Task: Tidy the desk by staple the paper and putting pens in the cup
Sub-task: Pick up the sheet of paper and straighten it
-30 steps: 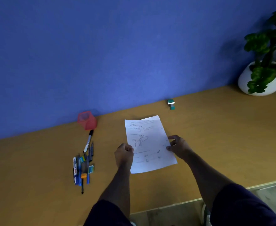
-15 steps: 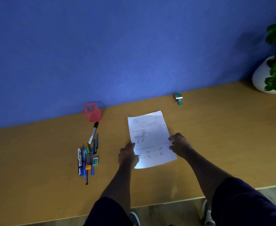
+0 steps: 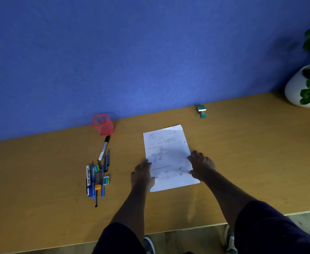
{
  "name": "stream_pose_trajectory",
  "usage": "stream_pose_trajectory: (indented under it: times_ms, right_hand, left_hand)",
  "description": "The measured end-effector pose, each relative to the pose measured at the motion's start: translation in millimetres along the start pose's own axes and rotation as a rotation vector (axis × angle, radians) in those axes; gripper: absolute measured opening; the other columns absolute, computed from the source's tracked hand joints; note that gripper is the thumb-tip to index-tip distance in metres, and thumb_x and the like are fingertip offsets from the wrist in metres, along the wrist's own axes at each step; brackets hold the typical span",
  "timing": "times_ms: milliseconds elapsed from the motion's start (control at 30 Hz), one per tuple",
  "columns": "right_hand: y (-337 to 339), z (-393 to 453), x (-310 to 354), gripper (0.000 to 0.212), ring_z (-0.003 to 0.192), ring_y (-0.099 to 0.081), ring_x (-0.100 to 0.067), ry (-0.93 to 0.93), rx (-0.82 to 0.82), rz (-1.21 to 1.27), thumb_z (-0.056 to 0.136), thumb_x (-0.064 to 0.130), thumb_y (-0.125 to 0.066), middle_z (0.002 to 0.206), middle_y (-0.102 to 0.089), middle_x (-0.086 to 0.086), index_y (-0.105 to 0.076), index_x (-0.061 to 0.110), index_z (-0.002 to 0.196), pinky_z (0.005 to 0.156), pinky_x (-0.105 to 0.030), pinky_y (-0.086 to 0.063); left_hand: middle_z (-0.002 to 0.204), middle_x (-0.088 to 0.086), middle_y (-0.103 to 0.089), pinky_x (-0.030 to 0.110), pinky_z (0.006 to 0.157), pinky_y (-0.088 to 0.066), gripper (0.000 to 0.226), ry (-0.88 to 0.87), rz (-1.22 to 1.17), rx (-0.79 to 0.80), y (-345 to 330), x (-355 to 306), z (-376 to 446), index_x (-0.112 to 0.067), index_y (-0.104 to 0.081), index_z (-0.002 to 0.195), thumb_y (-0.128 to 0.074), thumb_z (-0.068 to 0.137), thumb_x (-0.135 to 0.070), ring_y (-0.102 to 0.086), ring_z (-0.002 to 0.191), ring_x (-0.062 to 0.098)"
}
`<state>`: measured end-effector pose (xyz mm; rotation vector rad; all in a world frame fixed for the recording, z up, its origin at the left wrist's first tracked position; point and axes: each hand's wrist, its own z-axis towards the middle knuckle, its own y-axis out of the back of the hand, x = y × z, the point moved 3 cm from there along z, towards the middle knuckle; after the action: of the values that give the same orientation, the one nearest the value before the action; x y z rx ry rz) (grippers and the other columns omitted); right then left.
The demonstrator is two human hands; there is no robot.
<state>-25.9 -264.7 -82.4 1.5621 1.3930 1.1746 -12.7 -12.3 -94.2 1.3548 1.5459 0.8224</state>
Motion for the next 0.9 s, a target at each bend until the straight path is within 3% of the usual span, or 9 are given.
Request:
stream_pose_trajectory:
  times_ms: [100, 200, 467, 667, 733, 833, 900]
  right_hand:
    - [-7, 1, 1, 0.081, 0.148, -0.027, -0.021, 0.123, 0.067, -0.014, 0.09, 0.037, -0.068, 0.166, -0.011, 0.008, -0.02, 0.033, 0.156, 0.108, -0.041, -0.045]
    - [-10, 3, 1, 0.079, 0.151, -0.019, -0.017, 0.151, 0.122, -0.04, 0.092, 0.04, -0.063, 0.166, -0.005, 0.011, -0.017, 0.035, 0.156, 0.111, -0.042, -0.041]
    - [-10, 12, 5, 0.076, 0.145, -0.032, -0.022, 0.142, 0.089, -0.059, 0.086, 0.034, -0.071, 0.164, -0.02, 0.007, -0.032, 0.034, 0.151, 0.103, -0.042, -0.05]
    - [-8, 13, 6, 0.074, 0.143, -0.034, -0.025, 0.157, 0.099, -0.088, 0.085, 0.033, -0.072, 0.163, -0.024, 0.003, -0.035, 0.032, 0.149, 0.105, -0.045, -0.047]
    - [-6, 15, 7, 0.074, 0.141, -0.036, -0.025, 0.162, 0.104, -0.098, 0.084, 0.038, -0.072, 0.16, -0.028, 0.001, -0.037, 0.031, 0.149, 0.104, -0.045, -0.047]
    - [1, 21, 8, 0.071, 0.137, -0.042, -0.025, 0.166, 0.094, -0.114, 0.086, 0.052, -0.066, 0.154, -0.037, 0.0, -0.04, 0.029, 0.147, 0.104, -0.045, -0.046]
    - [8, 26, 7, 0.065, 0.132, -0.048, -0.024, 0.16, 0.033, -0.123, 0.089, 0.056, -0.059, 0.148, -0.045, 0.0, -0.042, 0.027, 0.144, 0.102, -0.042, -0.046]
  left_hand:
    - [0.166, -0.01, -0.02, 0.045, 0.113, -0.03, 0.076, -0.01, 0.014, -0.004, 0, 0, 1, -0.029, -0.032, 0.151, -0.071, 0.088, -0.041, -0.024, 0.149, 0.02]
    - [0.164, -0.007, -0.026, 0.045, 0.111, -0.032, 0.076, -0.018, 0.052, -0.011, 1, -1, 3, -0.027, -0.035, 0.149, -0.074, 0.085, -0.042, -0.029, 0.147, 0.022]
    - [0.14, -0.004, -0.049, 0.042, 0.101, -0.04, 0.066, -0.028, 0.168, -0.026, 11, -13, 14, -0.025, -0.048, 0.131, -0.082, 0.076, -0.039, -0.047, 0.128, 0.024]
    - [0.127, -0.002, -0.052, 0.045, 0.101, -0.04, 0.057, -0.029, 0.295, 0.03, 21, -26, 24, -0.023, -0.052, 0.126, -0.08, 0.076, -0.03, -0.055, 0.116, 0.025]
    - [0.121, -0.001, -0.055, 0.048, 0.105, -0.036, 0.047, -0.049, 0.371, 0.072, 28, -35, 30, -0.024, -0.056, 0.123, -0.075, 0.08, -0.029, -0.06, 0.11, 0.025]
    - [0.089, -0.002, -0.06, 0.053, 0.106, -0.03, 0.021, -0.076, 0.515, 0.064, 41, -51, 39, -0.026, -0.059, 0.098, -0.068, 0.083, -0.037, -0.066, 0.091, 0.024]
    - [0.086, -0.003, -0.062, 0.053, 0.104, -0.029, 0.019, -0.119, 0.557, 0.009, 49, -64, 48, -0.026, -0.06, 0.094, -0.066, 0.084, -0.042, -0.066, 0.089, 0.023]
